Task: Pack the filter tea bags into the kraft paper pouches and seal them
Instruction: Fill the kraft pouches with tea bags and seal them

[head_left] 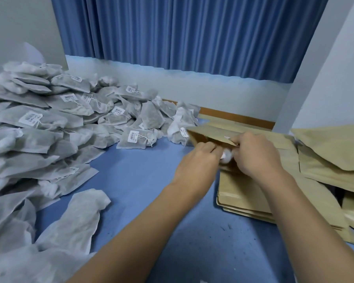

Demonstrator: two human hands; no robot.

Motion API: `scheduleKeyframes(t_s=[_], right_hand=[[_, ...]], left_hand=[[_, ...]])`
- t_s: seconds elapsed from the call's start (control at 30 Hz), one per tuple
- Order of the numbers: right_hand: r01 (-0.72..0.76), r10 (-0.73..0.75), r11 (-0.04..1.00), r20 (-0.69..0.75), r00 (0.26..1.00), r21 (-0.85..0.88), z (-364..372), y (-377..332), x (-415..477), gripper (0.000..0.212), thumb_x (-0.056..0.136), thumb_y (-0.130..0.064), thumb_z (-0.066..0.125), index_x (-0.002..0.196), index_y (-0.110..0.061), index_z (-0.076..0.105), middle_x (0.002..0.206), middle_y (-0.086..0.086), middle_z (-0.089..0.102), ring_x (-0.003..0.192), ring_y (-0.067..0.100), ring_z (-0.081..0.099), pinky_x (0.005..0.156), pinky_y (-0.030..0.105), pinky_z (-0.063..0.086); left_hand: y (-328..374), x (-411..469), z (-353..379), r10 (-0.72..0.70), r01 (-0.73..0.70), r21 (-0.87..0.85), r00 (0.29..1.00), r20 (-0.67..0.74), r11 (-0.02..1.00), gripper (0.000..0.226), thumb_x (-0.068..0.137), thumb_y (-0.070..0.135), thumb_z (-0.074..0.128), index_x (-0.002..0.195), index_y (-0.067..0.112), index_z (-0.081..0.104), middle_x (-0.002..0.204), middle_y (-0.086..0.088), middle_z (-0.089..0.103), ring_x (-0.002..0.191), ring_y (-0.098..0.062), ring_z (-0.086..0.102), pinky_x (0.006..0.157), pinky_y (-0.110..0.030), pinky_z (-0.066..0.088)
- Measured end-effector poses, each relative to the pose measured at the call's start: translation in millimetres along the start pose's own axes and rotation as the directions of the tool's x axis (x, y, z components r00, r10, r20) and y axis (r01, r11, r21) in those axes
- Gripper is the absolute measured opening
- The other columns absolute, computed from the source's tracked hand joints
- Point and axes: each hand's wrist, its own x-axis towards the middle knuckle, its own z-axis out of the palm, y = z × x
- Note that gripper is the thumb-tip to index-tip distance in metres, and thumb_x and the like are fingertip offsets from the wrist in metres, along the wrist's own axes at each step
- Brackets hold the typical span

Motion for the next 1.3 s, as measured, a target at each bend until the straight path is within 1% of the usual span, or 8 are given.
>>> scheduleKeyframes(t_s=[0.23, 0.37, 0.53, 0.67, 0.8, 0.9, 1.03, 1.3], right_hand=[[0.026, -0.026, 1.0, -0.042, 0.999, -0.003, -1, 4, 8, 0.018, 0.093, -0.022, 0.054, 0.078, -0.024, 0.064, 0.078, 0.005, 0.061, 0.073, 0.031, 0.056, 0.058, 0.031, 0.04], [-0.048, 0.046, 0.999, -0.106, 0.993, -0.015, 4, 15, 12, 0.017, 0.093, -0.019, 0.052, 0.086, -0.026, 0.065, 0.086, 0.007, 0.063, 0.077, 0.033, 0.055, 0.062, 0.033, 0.04], [-0.163, 0.162, 0.987, -0.116, 0.98, 0.005, 3, 34, 17, 0.026, 0.087, -0.011, 0.048, 0.086, -0.027, 0.068, 0.079, 0.007, 0.06, 0.078, 0.035, 0.055, 0.061, 0.032, 0.041], [-0.24, 0.233, 0.969, -0.115, 0.966, -0.056, 8, 40, 20, 0.032, 0.094, -0.014, 0.048, 0.108, -0.034, 0.069, 0.074, 0.002, 0.047, 0.077, 0.031, 0.046, 0.054, 0.028, 0.029], [-0.229, 0.224, 0.972, -0.092, 0.97, -0.048, 12, 39, 21, 0.03, 0.098, -0.018, 0.05, 0.114, -0.035, 0.069, 0.09, 0.005, 0.063, 0.077, 0.028, 0.046, 0.058, 0.03, 0.032], [-0.222, 0.214, 0.973, -0.107, 0.971, -0.066, 13, 36, 20, 0.028, 0.098, -0.017, 0.052, 0.111, -0.034, 0.07, 0.087, 0.005, 0.062, 0.074, 0.027, 0.045, 0.061, 0.03, 0.034], [-0.236, 0.232, 0.971, -0.088, 0.969, -0.039, 11, 35, 19, 0.028, 0.097, -0.018, 0.053, 0.108, -0.035, 0.071, 0.085, 0.004, 0.06, 0.074, 0.027, 0.044, 0.054, 0.028, 0.029], [-0.272, 0.272, 0.962, -0.011, 0.962, -0.021, -3, 36, 18, 0.03, 0.092, -0.018, 0.054, 0.112, -0.035, 0.07, 0.105, 0.01, 0.065, 0.096, 0.036, 0.059, 0.07, 0.031, 0.039]], left_hand=[[-3, 74, 34, -0.473, 0.483, -0.061, 0.872, 0.128, 0.874, 0.016, 0.09, 0.001, 0.054, 0.097, 0.009, 0.066, 0.103, -0.013, 0.068, 0.098, -0.03, 0.064, 0.072, -0.033, 0.043], [14, 105, 50, -0.522, 0.594, -0.757, 0.752, 0.404, 0.27, 0.021, 0.095, 0.001, 0.053, 0.113, 0.0, 0.064, 0.12, -0.02, 0.066, 0.115, -0.035, 0.061, 0.103, -0.042, 0.049], [10, 80, 64, 0.014, -0.089, -0.281, 0.966, -0.257, 0.955, 0.022, 0.091, 0.015, 0.054, 0.074, 0.005, 0.063, 0.074, -0.014, 0.064, 0.069, -0.034, 0.059, 0.06, -0.036, 0.043], [-24, 62, 62, 0.006, -0.262, -0.266, 0.722, -0.692, 0.928, 0.029, 0.091, 0.007, 0.058, 0.063, 0.009, 0.05, 0.067, -0.008, 0.046, 0.063, -0.025, 0.04, 0.058, -0.038, 0.035], [-80, 67, 69, -0.486, 0.468, -0.133, 0.855, -0.182, 0.874, 0.029, 0.091, 0.034, 0.06, 0.117, 0.021, 0.063, 0.125, -0.004, 0.056, 0.118, -0.029, 0.05, 0.095, -0.049, 0.044], [-95, 57, 80, -0.479, 0.473, 0.085, 0.844, 0.241, 0.877, 0.035, 0.089, 0.048, 0.057, 0.12, 0.031, 0.056, 0.128, 0.001, 0.054, 0.124, -0.027, 0.047, 0.097, -0.05, 0.041], [-81, 52, 79, -0.552, 0.546, -0.172, 0.834, 0.01, 0.82, 0.017, 0.096, 0.031, 0.053, 0.101, 0.016, 0.059, 0.097, -0.008, 0.066, 0.1, -0.033, 0.058, 0.075, -0.042, 0.049], [-6, 31, 51, 0.148, -0.371, -0.297, 0.808, -0.571, 0.88, 0.02, 0.088, 0.004, 0.072, 0.105, -0.004, 0.067, 0.109, -0.02, 0.067, 0.104, -0.035, 0.064, 0.093, -0.046, 0.05]])
